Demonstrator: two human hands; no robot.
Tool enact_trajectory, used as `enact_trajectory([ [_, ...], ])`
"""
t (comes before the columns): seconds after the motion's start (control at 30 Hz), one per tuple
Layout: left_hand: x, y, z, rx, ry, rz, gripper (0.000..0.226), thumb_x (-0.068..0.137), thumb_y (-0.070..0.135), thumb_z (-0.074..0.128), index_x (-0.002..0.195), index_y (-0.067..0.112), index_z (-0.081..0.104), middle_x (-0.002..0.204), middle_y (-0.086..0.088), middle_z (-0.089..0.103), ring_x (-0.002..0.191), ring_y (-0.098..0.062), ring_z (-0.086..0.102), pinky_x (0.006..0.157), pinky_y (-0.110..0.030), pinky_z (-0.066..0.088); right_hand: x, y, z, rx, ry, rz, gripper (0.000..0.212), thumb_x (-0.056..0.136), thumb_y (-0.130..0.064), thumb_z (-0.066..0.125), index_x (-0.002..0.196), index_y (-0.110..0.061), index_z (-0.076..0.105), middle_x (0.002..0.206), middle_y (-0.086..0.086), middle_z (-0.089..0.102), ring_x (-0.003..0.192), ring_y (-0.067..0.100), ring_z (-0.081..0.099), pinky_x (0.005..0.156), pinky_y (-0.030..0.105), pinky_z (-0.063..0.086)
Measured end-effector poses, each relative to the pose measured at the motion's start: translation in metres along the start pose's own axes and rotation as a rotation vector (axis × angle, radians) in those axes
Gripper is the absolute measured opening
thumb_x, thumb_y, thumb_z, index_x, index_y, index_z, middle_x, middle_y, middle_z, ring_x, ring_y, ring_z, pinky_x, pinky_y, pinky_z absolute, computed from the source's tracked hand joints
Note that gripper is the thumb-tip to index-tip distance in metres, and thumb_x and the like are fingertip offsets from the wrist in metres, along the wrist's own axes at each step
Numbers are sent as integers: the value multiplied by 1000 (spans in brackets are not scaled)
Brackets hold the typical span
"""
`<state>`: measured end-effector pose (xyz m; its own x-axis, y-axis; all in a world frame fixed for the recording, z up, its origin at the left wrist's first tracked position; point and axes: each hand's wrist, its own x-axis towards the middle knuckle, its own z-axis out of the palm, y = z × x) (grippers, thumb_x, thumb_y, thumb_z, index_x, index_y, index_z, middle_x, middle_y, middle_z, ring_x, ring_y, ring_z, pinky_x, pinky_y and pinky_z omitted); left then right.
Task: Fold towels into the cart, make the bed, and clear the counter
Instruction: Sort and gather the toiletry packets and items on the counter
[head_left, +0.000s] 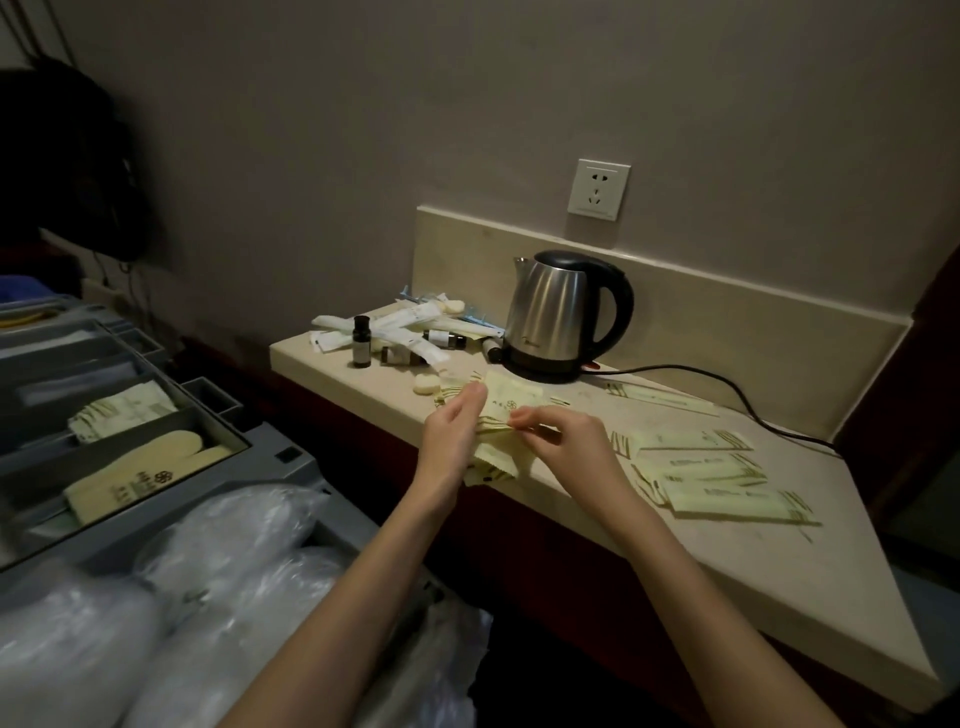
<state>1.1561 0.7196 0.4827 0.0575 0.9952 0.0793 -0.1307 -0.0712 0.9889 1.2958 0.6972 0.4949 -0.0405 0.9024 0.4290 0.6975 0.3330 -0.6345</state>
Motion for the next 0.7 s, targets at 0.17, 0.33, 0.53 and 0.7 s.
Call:
enact_trajectory([
  [0.17, 6, 5, -14, 68, 49, 94, 57, 88, 19, 65, 141, 19, 43, 146, 5, 41, 131, -7, 37, 92, -12, 36, 14, -12, 15, 17, -58, -91, 19, 86, -12, 67, 103, -17, 73, 108, -8, 67, 97, 1, 59, 88, 12, 46],
  [0.33, 40, 6, -38, 98, 102, 175, 55, 88, 8, 62, 139, 19, 46, 144, 6, 43, 128, -1, 42, 98, -15, 37, 48, -6, 34, 32, -58, -100, 14, 90, -18, 63, 99, -17, 73, 111, -10, 63, 104, 1, 56, 83, 12, 46],
  [0.53, 105, 6, -65, 135, 191, 161, 56, 87, 6, 63, 138, 23, 47, 143, 9, 45, 71, 21, 51, 58, -1, 42, 119, 33, 65, -133, -12, 25, 22, 91, -19, 61, 113, -18, 65, 112, -6, 64, 99, 6, 56, 87, 27, 48],
  [0.7, 164, 3, -85, 263, 305, 162, 55, 86, 13, 65, 135, 33, 49, 141, 1, 46, 74, 8, 51, 63, -11, 48, 190, 69, 85, -257, -31, 38, 21, 90, -17, 61, 110, -15, 66, 112, -1, 64, 106, 15, 56, 88, 36, 49],
])
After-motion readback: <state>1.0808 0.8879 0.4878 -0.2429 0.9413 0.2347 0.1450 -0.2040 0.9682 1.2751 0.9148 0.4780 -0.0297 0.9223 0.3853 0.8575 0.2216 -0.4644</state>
